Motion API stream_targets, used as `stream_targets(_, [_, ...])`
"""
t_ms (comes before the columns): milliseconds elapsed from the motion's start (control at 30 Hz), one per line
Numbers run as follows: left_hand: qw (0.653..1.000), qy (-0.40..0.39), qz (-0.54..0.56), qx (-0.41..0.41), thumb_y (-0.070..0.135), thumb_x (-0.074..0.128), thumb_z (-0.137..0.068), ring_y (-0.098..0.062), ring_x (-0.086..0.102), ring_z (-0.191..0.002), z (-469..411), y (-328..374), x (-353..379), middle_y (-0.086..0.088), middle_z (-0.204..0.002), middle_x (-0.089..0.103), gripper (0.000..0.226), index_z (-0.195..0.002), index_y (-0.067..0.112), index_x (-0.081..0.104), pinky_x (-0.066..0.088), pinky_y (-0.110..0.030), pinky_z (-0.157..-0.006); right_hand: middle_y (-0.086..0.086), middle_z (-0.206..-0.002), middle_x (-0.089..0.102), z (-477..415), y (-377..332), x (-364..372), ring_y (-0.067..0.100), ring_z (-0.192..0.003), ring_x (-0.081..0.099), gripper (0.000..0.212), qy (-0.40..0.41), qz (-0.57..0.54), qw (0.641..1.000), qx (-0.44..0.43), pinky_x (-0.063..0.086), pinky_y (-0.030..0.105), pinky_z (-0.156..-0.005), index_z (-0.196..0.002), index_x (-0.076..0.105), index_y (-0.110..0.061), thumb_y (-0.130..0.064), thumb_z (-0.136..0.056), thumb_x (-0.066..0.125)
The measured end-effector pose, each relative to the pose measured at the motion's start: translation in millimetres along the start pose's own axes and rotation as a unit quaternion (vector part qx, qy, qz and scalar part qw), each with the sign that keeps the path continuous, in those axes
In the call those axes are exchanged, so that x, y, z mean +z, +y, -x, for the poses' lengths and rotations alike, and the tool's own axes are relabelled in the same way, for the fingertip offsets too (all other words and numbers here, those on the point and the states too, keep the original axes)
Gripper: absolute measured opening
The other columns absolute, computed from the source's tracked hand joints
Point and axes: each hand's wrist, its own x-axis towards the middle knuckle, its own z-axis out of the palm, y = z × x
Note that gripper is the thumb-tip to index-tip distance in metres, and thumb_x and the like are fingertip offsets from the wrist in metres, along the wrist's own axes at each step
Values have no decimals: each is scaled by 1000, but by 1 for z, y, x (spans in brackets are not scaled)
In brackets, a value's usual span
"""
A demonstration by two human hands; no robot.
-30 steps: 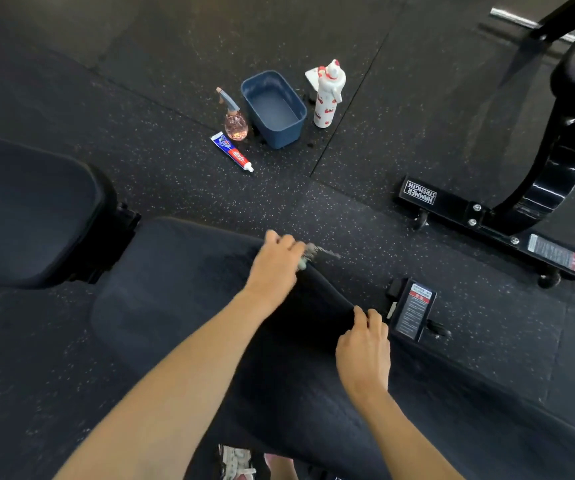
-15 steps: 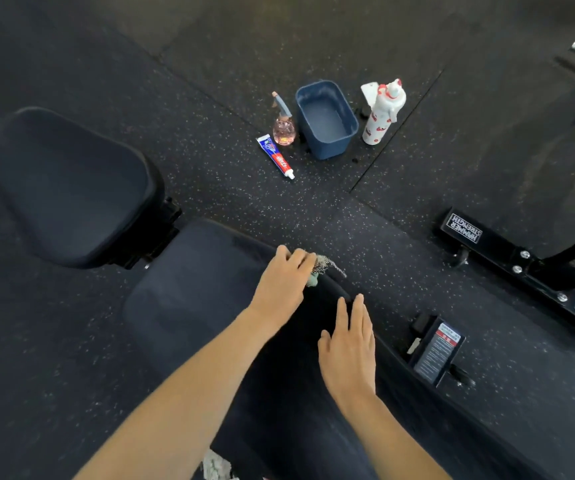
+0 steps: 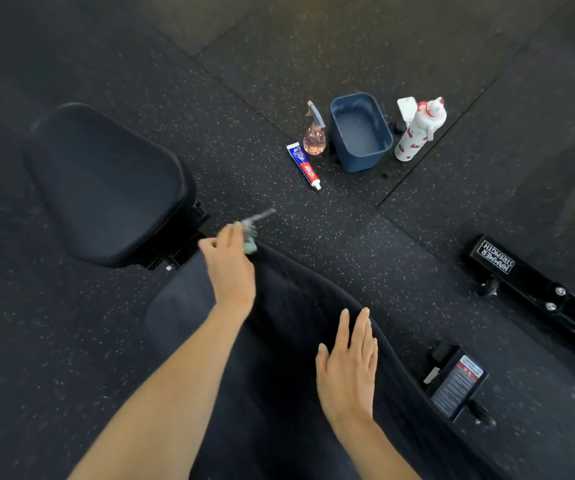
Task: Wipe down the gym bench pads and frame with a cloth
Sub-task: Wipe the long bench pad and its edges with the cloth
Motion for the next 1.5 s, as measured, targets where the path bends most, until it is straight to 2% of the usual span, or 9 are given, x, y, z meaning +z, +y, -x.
stream_targets(267, [919, -163, -66, 352, -11, 78, -47, -17, 37, -89, 33, -16, -20, -2, -118, 65, 78, -122, 7, 65, 45, -18, -56, 25, -153, 25, -2, -33, 1, 36, -138, 35, 71, 3, -4, 1000, 27, 35, 49, -109, -144, 38, -1, -26, -85, 69])
stream_targets(467, [988, -78, -11, 136, -17, 64, -72, -32, 50, -102, -21, -63, -35, -12, -128, 59, 57, -126, 1, 60, 56, -42, -79, 26, -152, 26, 3, -54, 7, 37, -136, 38, 71, 15, -13, 1000, 11, 39, 51, -105, -142, 41, -2, -23, -82, 72])
stream_targets(633, [993, -62, 86, 53, -15, 53, -82, -31, 38, -136, 22, -26, -6, -16, -142, 47, 54, -134, -1, 50, 30, -47, -114, 20, -159, 8, 13, -60, 6, 32, -145, 21, 68, -3, -32, 999, 30, 27, 46, -115, -150, 27, -6, -26, -93, 57])
stream_targets(733, [971, -103, 108, 189, -9, 53, -82, -25, 38, -134, 69, -8, 8, -12, -140, 49, 50, -131, 2, 52, 26, -44, -115, 15, -160, -5, 18, -57, 3, 27, -149, 5, 69, -26, -59, 997, 48, 12, 40, -120, -153, 11, -5, -28, -99, 47])
stream_targets(900, [879, -204, 79, 423, -12, 58, -68, -24, 49, -127, 83, -19, -6, -12, -132, 58, 56, -123, 2, 61, 36, -37, -109, 20, -159, 3, 22, -56, 1, 30, -148, 12, 70, -33, -43, 995, 79, 19, 42, -119, -150, 19, 3, -25, -96, 53])
stream_targets(1100, [987, -84, 76, 116, -18, 35, -76, -27, 35, -138, 3, -82, -27, -12, -143, 46, 64, -134, 2, 52, 21, -34, -118, 17, -160, -11, 22, -69, -1, 27, -149, 3, 70, -60, -48, 995, 57, 15, 40, -121, -152, -1, -3, -30, -101, 39])
stream_targets(1267, [996, -32, 81, -37, -23, 39, -82, -19, 23, -144, 11, -73, -32, -7, -152, 35, 68, -143, 8, 42, 21, -39, -118, 16, -158, -18, 28, -79, 0, 25, -149, -5, 70, -79, -48, 994, 51, 8, 37, -122, -151, -8, -3, -30, -103, 34])
stream_targets(1400, [985, -81, 63, 137, -21, 64, -66, -30, 42, -134, 74, -52, -17, -15, -140, 49, 72, -134, 0, 51, 24, -46, -113, 16, -159, -17, 37, -80, 4, 25, -149, -5, 70, -88, -42, 994, 51, 7, 36, -122, -152, -6, -3, -28, -102, 37])
stream_targets(1500, [934, -165, 64, 311, -12, 73, -67, -27, 52, -126, 120, -44, -16, -12, -132, 58, 59, -124, 1, 61, 34, -41, -110, 17, -160, -8, 42, -78, 6, 27, -149, 1, 70, -67, -39, 996, 50, 10, 37, -122, -152, 4, -2, -19, -99, 45])
